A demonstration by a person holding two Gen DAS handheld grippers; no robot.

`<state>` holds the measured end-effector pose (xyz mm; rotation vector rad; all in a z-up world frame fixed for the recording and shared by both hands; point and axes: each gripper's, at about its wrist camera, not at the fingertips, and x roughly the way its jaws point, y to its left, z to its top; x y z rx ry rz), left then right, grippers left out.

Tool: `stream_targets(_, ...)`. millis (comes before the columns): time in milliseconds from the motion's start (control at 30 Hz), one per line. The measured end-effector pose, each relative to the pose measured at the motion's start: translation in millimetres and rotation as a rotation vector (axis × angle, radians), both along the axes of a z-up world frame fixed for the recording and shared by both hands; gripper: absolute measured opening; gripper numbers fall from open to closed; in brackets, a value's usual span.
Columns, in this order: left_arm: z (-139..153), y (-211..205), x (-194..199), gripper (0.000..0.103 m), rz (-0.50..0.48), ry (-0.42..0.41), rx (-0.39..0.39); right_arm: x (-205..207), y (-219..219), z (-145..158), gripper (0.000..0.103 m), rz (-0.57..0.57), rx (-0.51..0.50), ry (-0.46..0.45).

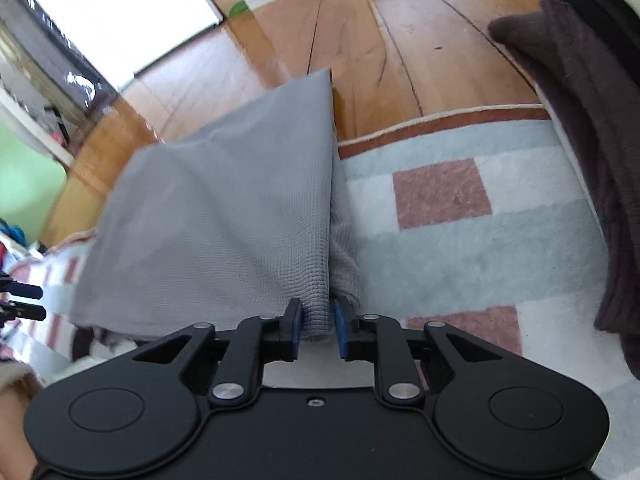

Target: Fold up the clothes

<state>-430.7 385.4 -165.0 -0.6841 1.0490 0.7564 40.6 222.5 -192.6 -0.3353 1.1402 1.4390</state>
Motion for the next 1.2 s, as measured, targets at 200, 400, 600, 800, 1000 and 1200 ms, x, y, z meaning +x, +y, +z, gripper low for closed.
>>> stream_targets(200,-29.0,18.5,19.4,0.082,0.107,0.07,-0.069,1.1,3.0,-0.3,0.037,-0.028,0.002,0.057)
stream_targets(400,-79.6,31.6,13.6,0.055,0.205,0.016,-0.257,-12.0,9.6,-8.4,0.028,0.003,-0.009,-0.023)
stream_targets(600,-43.7,19.4,7.6,0.012,0.179,-0.193,-0.185,-16.9,5.9,1.9,0.011,0.033,0.022,-0.107)
stream_targets(800,-64.6,16.0,16.2,0.031,0.201,0.012,-0.205,-30.8,12.5,-3.1,0.023,0.09,-0.066,-0.211)
stream_targets(1000,-21.8,13.2,13.6,0.064,0.234,0.001,0.021,-4.8,10.8,26.8,0.047,0.039,-0.028,-0.167)
stream_targets(1200,0.6,73.4,21.3,0.064,0.28,-0.136,0.053,24.9,100.3,61.6,0.047,0.107,0.013,-0.005)
